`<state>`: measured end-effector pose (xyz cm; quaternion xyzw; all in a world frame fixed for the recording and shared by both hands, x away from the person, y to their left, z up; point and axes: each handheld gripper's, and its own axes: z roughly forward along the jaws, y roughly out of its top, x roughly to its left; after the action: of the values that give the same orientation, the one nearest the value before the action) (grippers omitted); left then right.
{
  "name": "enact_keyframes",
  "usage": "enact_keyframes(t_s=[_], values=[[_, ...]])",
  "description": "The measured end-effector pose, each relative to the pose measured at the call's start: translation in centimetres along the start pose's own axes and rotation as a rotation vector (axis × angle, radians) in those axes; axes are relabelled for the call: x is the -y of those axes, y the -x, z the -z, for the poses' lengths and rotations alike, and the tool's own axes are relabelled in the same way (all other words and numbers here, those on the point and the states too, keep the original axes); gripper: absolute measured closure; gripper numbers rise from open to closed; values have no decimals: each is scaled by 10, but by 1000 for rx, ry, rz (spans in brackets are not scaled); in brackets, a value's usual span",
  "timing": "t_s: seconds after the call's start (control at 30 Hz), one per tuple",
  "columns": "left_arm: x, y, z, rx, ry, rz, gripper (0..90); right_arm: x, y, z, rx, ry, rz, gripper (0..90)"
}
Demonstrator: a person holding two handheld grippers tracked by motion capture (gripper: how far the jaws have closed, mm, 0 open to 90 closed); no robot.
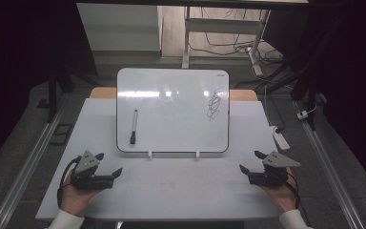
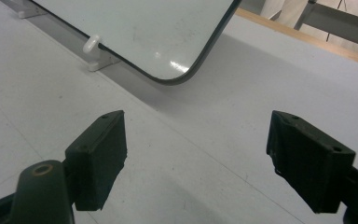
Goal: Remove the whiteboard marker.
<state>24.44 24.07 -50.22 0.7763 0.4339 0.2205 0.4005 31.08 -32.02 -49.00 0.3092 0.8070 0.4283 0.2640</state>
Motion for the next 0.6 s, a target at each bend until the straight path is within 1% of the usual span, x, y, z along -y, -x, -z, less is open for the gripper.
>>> enact_keyframes(t_s=[0.17,0.3,0.4,0.43,0.6], values=[[-1,0,-2,-4,-7,-1,135,1,1,0,11,-5,-1,212],[-1,0,-3,-13,-18,-1,145,6,2,-4,11,-27,1,211],[-1,-1,-3,-14,-18,3,148,6,2,-4,11,-25,0,212],[-1,-1,-3,-12,-16,5,150,6,2,-4,7,-20,-8,214],[-1,-2,-5,-11,-19,8,153,7,2,-6,6,-17,-17,217]])
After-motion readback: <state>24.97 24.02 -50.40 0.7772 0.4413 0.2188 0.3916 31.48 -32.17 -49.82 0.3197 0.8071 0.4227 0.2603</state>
